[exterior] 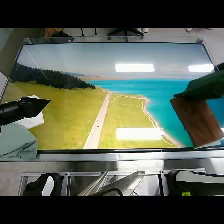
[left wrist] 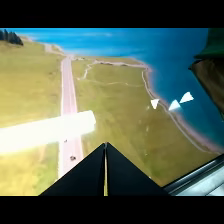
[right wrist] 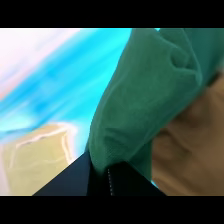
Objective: Fold the shirts.
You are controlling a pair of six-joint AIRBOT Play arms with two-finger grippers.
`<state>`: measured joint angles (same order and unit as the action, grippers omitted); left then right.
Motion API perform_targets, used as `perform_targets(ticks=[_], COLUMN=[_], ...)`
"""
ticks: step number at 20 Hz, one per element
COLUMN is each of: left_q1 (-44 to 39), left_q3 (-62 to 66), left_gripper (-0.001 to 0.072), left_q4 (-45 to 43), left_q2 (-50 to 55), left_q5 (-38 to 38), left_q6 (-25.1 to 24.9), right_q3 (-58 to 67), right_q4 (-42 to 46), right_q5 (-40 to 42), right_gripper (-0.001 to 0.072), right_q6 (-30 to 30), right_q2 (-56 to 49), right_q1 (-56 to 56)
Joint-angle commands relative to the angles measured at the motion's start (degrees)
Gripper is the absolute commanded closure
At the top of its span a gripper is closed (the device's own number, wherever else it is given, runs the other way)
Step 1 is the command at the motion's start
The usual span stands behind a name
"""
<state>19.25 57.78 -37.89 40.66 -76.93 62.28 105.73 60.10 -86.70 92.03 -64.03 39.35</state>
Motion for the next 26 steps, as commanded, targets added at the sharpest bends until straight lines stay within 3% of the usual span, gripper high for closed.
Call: perform_targets(ticks=[1, 6, 8, 11, 14, 18, 20, 23, 26], left_q1=[0.02, -0.04, -0.04, -0.07, -0.09, -0.11, -0.11, -0.09, -0.11], left_q3=[-0.02, -0.02, -0.02, -0.02, -0.02, -0.02, 0.00, -0.02, -0.02], left_gripper=[0.0687, 0.0687, 0.0687, 0.0687, 0.0687, 0.0687, 0.0687, 0.0687, 0.0687], left_q4=[0.07, 0.22, 0.55, 0.57, 0.63, 0.61, 0.68, 0.61, 0.61], left_q2=[-0.02, 2.91, 5.22, 8.46, 11.78, 14.29, 14.23, 14.23, 14.23], left_q5=[0.92, 0.42, 0.46, 0.92, 1.55, 2.08, 2.10, 2.03, 1.88], left_q6=[-0.35, -0.39, -0.61, -1.46, -2.54, -3.39, -3.78, -4.20, -4.35], right_q3=[0.04, 0.07, 0.07, 0.07, 0.09, 0.09, 0.09, 0.09, 0.09], right_q4=[3.37, -17.75, -25.27, -28.20, -29.07, -37.11, -36.98, -36.52, -27.10], right_q5=[2.75, 25.86, 33.35, 33.44, 30.91, 28.04, 25.27, 23.87, 20.09], right_gripper=[0.0688, 0.0688, 0.0688, 0.0688, 0.0688, 0.0688, 0.0688, 0.0688, 0.0688], right_q6=[3.65, 3.32, 0.39, -1.99, -8.48, -17.07, -15.67, -9.03, 3.98], right_q2=[1.81, -2.56, -5.09, -7.93, -9.49, -10.75, -10.73, -9.42, -7.06], right_q1=[0.85, 0.66, 0.44, 0.46, 0.46, 0.46, 0.52, 0.57, 1.77])
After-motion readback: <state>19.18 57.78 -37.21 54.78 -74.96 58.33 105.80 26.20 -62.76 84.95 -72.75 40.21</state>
